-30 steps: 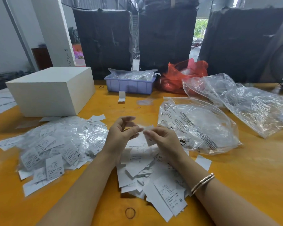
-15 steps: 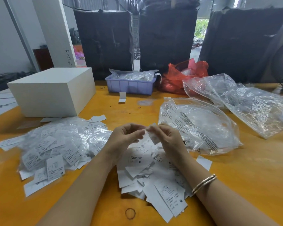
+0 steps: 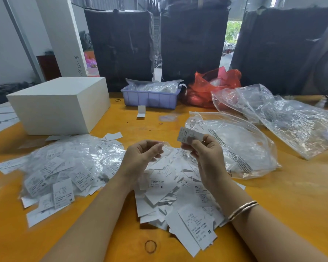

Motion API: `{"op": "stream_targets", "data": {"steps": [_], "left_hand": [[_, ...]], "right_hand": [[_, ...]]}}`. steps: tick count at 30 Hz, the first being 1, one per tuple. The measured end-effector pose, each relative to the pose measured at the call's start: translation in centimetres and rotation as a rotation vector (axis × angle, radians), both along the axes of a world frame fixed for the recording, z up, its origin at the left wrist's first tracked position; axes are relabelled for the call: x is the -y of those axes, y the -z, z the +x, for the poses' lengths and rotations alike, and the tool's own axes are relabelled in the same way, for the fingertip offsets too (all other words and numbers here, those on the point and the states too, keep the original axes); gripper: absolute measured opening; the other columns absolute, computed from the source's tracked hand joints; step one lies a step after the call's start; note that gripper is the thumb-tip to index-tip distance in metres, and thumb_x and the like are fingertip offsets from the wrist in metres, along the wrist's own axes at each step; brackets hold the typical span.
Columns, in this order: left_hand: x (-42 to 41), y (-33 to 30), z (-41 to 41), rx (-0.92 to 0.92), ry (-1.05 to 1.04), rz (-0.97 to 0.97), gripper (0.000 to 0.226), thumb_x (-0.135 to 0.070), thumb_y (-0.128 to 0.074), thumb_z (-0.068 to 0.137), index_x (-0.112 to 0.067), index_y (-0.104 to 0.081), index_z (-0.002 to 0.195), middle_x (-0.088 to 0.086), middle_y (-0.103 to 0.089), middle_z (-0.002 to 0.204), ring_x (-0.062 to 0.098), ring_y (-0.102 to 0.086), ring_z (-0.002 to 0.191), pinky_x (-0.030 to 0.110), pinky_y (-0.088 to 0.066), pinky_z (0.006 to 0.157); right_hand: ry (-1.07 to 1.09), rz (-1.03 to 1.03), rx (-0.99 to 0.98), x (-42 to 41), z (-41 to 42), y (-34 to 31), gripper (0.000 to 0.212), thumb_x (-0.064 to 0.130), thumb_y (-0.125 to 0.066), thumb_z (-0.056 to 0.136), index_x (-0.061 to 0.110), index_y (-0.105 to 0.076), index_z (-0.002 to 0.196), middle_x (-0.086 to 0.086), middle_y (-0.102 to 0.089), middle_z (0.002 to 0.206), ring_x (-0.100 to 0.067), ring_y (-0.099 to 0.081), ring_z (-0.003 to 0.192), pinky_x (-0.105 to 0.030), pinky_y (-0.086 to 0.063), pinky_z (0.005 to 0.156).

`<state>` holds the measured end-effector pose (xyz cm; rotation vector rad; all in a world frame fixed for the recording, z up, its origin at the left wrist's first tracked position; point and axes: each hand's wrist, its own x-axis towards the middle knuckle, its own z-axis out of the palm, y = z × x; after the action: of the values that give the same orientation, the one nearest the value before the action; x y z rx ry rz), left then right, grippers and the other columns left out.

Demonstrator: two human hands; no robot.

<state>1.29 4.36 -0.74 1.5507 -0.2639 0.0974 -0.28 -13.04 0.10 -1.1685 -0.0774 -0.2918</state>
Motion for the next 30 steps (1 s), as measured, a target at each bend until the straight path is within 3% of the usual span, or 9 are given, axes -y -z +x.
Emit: {"op": "stream_targets", "data": {"steps": [3, 7, 10, 14, 18, 24, 30], "left_hand": [[0.02, -0.1, -0.02, -0.003, -0.007, -0.002, 0.027, -0.036, -0.066, 0.069, -0.018, -0.07, 0.089, -0.007, -0.071, 0.07, 0.003, -0.063, 0.066, 0.013, -0.05, 0.063], [-0.14, -0.16, -0.04, -0.005, -0.021, -0.014, 0.026, -0.034, -0.067, 0.07, -0.017, -0.07, 0.089, -0.007, -0.071, 0.07, 0.004, -0.063, 0.066, 0.015, -0.052, 0.065], [-0.24, -0.07, 0.06, 0.006, -0.033, 0.003, 0.013, -0.025, -0.067, 0.079, -0.018, -0.07, 0.088, -0.007, -0.071, 0.07, 0.003, -0.064, 0.066, 0.015, -0.052, 0.065], [-0.28, -0.05, 0.16, 0.019, -0.055, 0.013, 0.006, -0.021, -0.066, 0.082, -0.019, -0.069, 0.087, -0.008, -0.071, 0.07, 0.002, -0.063, 0.065, 0.013, -0.05, 0.062], [-0.3, -0.03, 0.14, 0.031, -0.057, 0.033, 0.005, -0.019, -0.066, 0.084, -0.019, -0.069, 0.088, -0.009, -0.071, 0.071, 0.001, -0.064, 0.065, 0.012, -0.05, 0.062], [-0.22, -0.19, 0.01, 0.042, -0.067, 0.055, 0.005, -0.016, -0.066, 0.084, -0.016, -0.068, 0.089, -0.008, -0.07, 0.072, 0.002, -0.064, 0.066, 0.013, -0.05, 0.062], [-0.01, -0.25, -0.15, 0.007, -0.024, 0.068, 0.006, -0.015, -0.066, 0.086, -0.014, -0.066, 0.092, -0.006, -0.071, 0.073, 0.004, -0.065, 0.067, 0.014, -0.051, 0.061]], "right_hand": [[-0.004, -0.134, 0.055, -0.18, -0.34, -0.04, 0.01, -0.001, -0.061, 0.085, 0.008, -0.057, 0.087, -0.011, -0.071, 0.085, -0.013, -0.068, 0.069, -0.012, -0.047, 0.059], [-0.009, -0.241, 0.09, -0.12, -0.36, 0.17, 0.013, -0.004, -0.062, 0.083, 0.008, -0.057, 0.084, -0.015, -0.069, 0.086, -0.014, -0.068, 0.071, -0.016, -0.049, 0.061], [0.002, -0.313, 0.089, -0.12, -0.19, 0.32, 0.013, -0.003, -0.063, 0.082, 0.008, -0.056, 0.084, -0.015, -0.068, 0.087, -0.012, -0.066, 0.071, -0.017, -0.049, 0.059], [-0.027, -0.371, 0.099, -0.2, -0.14, 0.53, 0.017, -0.002, -0.065, 0.082, 0.011, -0.055, 0.086, -0.008, -0.069, 0.083, -0.015, -0.067, 0.073, -0.018, -0.05, 0.059], [-0.031, -0.439, 0.11, -0.41, -0.17, 0.53, 0.02, 0.001, -0.067, 0.082, 0.015, -0.055, 0.091, -0.013, -0.068, 0.09, -0.025, -0.066, 0.079, -0.022, -0.052, 0.06], [-0.044, -0.45, 0.096, -0.06, -0.21, 0.52, 0.02, 0.002, -0.067, 0.082, 0.015, -0.056, 0.092, -0.013, -0.069, 0.09, -0.028, -0.066, 0.08, -0.021, -0.05, 0.06], [-0.131, -0.578, 0.093, 0.13, -0.32, 0.57, 0.019, 0.001, -0.066, 0.083, 0.013, -0.057, 0.094, -0.011, -0.07, 0.088, -0.015, -0.068, 0.075, -0.024, -0.051, 0.061]]}}
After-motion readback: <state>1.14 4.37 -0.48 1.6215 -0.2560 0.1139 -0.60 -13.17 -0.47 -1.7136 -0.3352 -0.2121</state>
